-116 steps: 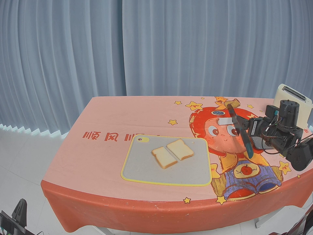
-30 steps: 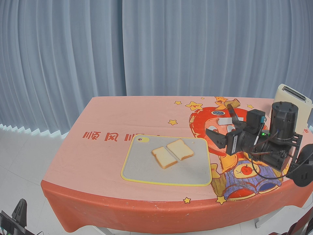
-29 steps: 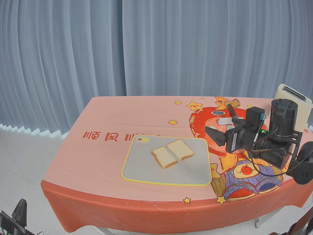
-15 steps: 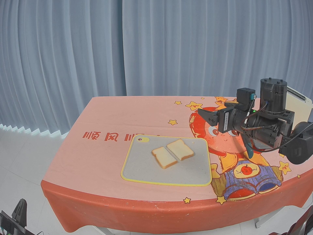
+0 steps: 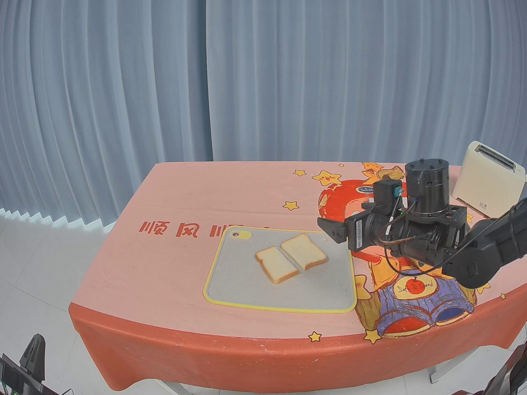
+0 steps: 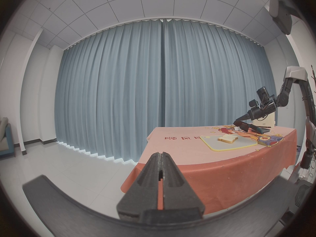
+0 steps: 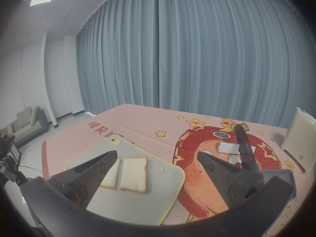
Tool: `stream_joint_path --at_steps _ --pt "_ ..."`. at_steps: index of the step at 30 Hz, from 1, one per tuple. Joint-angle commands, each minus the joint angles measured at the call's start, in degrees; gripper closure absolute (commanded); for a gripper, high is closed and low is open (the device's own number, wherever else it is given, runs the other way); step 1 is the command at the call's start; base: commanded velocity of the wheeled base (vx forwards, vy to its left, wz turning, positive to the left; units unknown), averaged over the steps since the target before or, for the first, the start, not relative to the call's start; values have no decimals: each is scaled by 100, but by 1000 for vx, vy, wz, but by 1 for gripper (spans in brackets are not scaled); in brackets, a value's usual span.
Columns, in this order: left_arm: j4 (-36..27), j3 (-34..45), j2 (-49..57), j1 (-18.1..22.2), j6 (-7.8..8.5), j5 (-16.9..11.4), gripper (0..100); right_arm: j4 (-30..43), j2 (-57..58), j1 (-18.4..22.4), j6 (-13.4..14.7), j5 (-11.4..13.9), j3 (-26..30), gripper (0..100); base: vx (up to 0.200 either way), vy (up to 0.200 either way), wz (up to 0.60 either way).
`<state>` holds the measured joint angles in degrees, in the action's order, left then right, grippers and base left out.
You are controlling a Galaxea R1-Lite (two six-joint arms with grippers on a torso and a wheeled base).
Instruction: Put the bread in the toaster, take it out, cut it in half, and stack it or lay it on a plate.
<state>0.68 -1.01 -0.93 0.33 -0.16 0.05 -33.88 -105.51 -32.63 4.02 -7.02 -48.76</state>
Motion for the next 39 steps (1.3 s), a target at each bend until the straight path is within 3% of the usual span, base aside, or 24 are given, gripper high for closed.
stream_joint_path --at_steps 1,39 --pt "2 101 93 2 -2 -5 100 -40 -471 -32 2 -1 -37 0 0 0 0" --pt "2 101 93 2 -11 4 100 -58 -1244 99 -51 -133 -248 0 0 0 0"
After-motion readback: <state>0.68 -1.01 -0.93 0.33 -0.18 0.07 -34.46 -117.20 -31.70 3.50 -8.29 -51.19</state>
